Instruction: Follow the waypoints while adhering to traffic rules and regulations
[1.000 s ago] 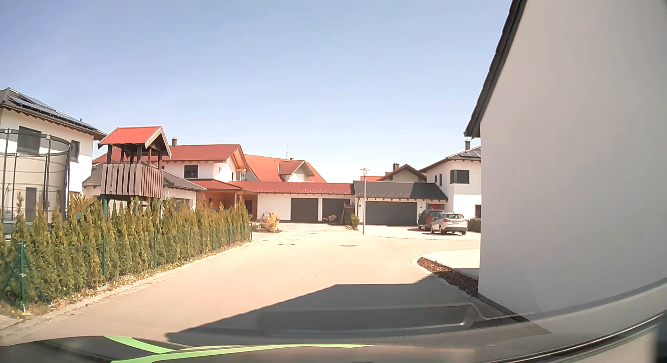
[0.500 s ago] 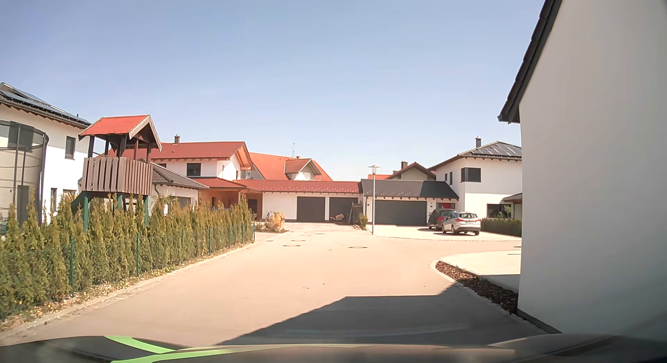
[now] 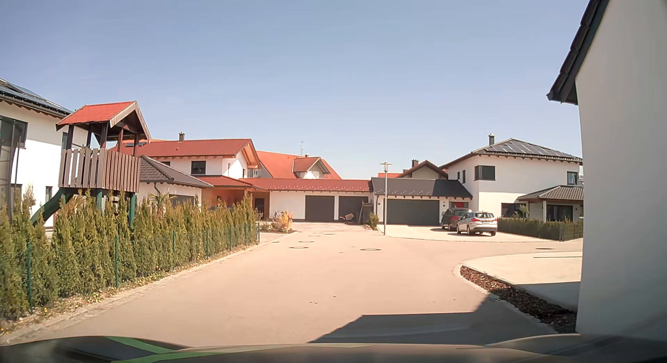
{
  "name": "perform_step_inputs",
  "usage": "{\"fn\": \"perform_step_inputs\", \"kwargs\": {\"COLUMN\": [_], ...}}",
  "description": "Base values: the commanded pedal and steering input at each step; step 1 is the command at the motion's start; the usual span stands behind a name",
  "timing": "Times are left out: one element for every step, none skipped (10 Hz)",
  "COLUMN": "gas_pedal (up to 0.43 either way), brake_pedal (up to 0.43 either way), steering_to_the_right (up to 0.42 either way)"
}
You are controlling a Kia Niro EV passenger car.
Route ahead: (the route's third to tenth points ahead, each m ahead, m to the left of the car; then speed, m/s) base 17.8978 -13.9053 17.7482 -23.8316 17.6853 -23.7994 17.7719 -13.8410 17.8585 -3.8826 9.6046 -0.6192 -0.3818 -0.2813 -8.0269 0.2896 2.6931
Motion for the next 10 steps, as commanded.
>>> {"fn": "perform_step_inputs", "kwargs": {"gas_pedal": [0.020,0.039,0.039,0.039,0.059,0.067,0.067,0.067,0.067,0.067], "brake_pedal": [0.000,0.000,0.000,0.000,0.000,0.000,0.000,0.000,0.000,0.000], "steering_to_the_right": [-0.066,-0.066,-0.066,-0.065,-0.056,-0.047,-0.040,-0.034,-0.029,-0.022]}}
